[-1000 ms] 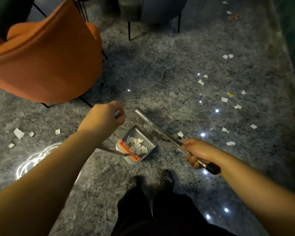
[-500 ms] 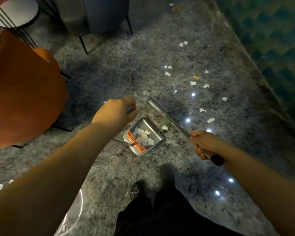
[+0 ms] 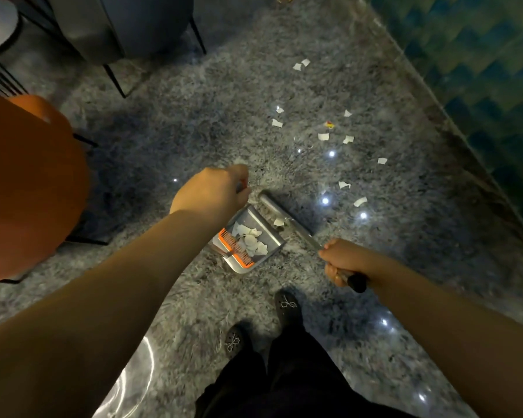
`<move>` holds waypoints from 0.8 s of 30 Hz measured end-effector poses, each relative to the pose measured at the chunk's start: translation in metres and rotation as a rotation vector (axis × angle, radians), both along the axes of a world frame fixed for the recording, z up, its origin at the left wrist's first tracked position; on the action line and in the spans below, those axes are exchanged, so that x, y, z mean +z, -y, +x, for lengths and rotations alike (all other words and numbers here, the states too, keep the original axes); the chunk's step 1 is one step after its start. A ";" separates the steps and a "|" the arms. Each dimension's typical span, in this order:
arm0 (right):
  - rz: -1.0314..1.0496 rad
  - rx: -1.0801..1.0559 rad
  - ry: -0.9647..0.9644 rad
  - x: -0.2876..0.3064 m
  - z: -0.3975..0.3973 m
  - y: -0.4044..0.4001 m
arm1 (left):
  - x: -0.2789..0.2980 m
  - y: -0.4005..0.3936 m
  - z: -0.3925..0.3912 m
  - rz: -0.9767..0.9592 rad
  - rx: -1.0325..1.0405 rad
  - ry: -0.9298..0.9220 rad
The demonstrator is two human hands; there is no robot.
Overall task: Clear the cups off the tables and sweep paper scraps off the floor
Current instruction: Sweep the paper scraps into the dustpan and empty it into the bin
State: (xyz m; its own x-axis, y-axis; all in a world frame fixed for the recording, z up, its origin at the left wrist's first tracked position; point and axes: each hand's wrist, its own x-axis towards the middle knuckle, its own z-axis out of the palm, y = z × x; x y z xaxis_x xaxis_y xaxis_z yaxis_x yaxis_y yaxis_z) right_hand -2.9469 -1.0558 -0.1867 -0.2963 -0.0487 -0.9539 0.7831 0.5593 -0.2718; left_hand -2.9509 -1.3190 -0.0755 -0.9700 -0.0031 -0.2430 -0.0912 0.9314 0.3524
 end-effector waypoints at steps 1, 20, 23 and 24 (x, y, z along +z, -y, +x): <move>-0.024 -0.027 0.036 0.001 0.002 0.001 | 0.000 0.000 -0.001 -0.007 0.003 -0.006; -0.141 -0.342 -0.044 0.042 0.027 -0.015 | 0.009 0.015 0.012 0.089 0.011 -0.095; -0.148 -0.407 -0.101 0.044 0.033 -0.029 | 0.015 0.003 0.005 0.101 -0.061 -0.119; -0.151 -0.428 -0.119 0.044 0.034 -0.036 | 0.016 -0.002 0.002 0.102 -0.082 -0.124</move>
State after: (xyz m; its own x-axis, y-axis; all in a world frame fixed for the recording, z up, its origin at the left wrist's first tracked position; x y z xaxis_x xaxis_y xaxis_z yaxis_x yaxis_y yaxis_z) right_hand -2.9128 -1.0202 -0.1425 -0.4270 -0.0339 -0.9036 0.8931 0.1405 -0.4274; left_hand -2.9489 -1.3168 -0.0594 -0.9885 0.0962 -0.1169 0.0337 0.8928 0.4492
